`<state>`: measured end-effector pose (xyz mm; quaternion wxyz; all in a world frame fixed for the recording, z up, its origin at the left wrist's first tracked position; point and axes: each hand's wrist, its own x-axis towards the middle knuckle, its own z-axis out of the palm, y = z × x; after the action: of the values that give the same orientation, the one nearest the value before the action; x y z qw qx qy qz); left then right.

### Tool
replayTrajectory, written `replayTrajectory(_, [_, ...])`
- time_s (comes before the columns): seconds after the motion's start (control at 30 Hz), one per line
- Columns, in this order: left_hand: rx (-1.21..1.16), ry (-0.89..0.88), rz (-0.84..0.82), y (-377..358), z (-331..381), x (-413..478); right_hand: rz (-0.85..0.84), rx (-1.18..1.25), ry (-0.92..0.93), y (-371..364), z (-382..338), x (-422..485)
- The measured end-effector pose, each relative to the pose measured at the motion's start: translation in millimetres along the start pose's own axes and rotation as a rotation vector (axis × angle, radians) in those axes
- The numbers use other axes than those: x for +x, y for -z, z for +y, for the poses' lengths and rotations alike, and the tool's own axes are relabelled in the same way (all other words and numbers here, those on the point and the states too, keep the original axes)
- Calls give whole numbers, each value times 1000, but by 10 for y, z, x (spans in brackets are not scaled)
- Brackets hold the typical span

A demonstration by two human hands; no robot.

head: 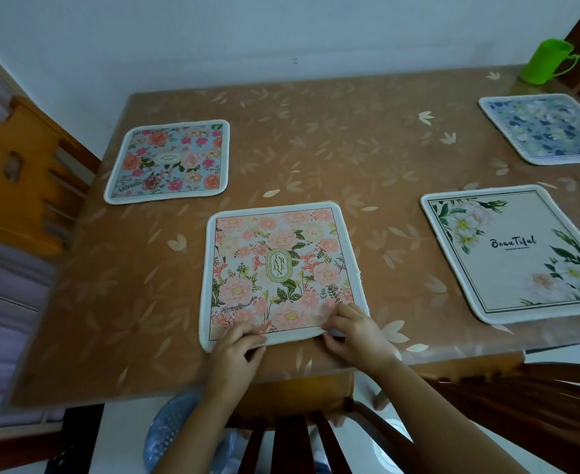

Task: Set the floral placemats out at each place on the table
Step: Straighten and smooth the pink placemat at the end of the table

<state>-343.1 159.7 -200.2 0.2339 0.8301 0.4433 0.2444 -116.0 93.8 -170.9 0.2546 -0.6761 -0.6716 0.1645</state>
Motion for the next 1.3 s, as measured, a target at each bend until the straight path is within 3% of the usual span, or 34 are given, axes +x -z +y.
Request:
replayTrajectory(0.47, [119,-37,-28,53,14,-27,-2,-64,-39,14,109,-135])
replayTrajectory(0.8, [100,-108,-56,-125,157,10,-171,-120,-196,175,282,-225])
replayTrajectory(1.3, [130,-52,-98,-130,171,21,-66,-140,-144,133,275,-324])
